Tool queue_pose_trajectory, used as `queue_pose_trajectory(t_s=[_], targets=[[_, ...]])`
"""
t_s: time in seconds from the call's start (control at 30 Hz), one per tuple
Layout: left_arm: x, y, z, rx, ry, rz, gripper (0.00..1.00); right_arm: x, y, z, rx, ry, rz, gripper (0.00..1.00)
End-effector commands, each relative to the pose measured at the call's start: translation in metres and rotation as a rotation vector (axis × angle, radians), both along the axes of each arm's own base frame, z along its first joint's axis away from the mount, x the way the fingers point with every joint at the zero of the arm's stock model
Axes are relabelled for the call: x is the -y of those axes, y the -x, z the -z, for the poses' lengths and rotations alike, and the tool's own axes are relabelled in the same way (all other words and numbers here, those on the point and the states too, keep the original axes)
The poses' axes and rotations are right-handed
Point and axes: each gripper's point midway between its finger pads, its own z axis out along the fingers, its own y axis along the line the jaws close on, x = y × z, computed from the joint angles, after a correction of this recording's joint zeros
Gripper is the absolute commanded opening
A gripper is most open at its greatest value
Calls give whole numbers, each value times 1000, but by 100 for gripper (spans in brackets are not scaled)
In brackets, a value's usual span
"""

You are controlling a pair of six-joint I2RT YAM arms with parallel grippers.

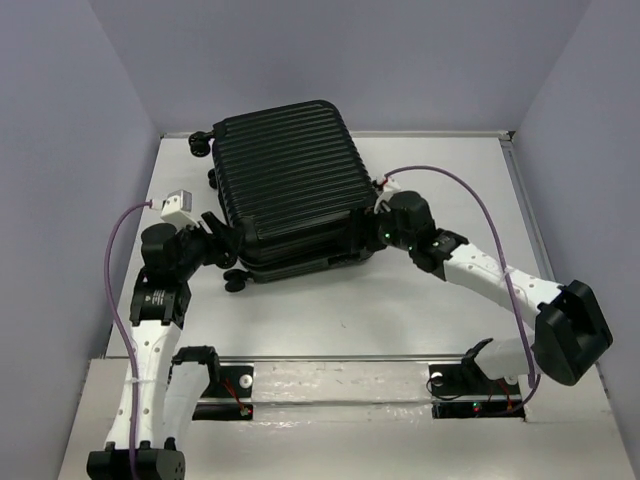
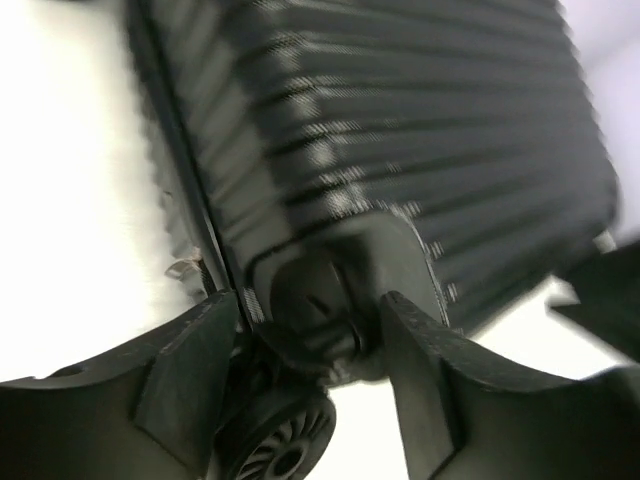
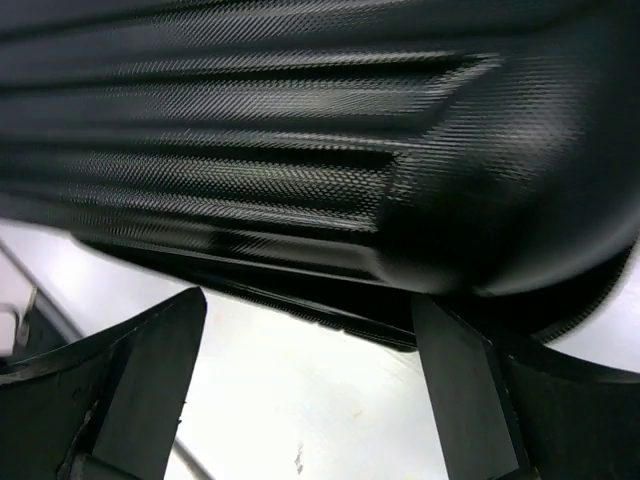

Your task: Pack the luggage

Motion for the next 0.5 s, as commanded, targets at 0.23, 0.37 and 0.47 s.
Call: queue_pose_trajectory(t_s=[0.23,0.37,0.47], targets=[[106,49,13,-58,153,460,60,66,-61,-68,137,-48,112,92],[122,51,12,-65,195,511,55,74,-37,-57,106,-48,101,92],[136,54,12,-76,229,553,33,86,-22,-55,115,-44,133,85]])
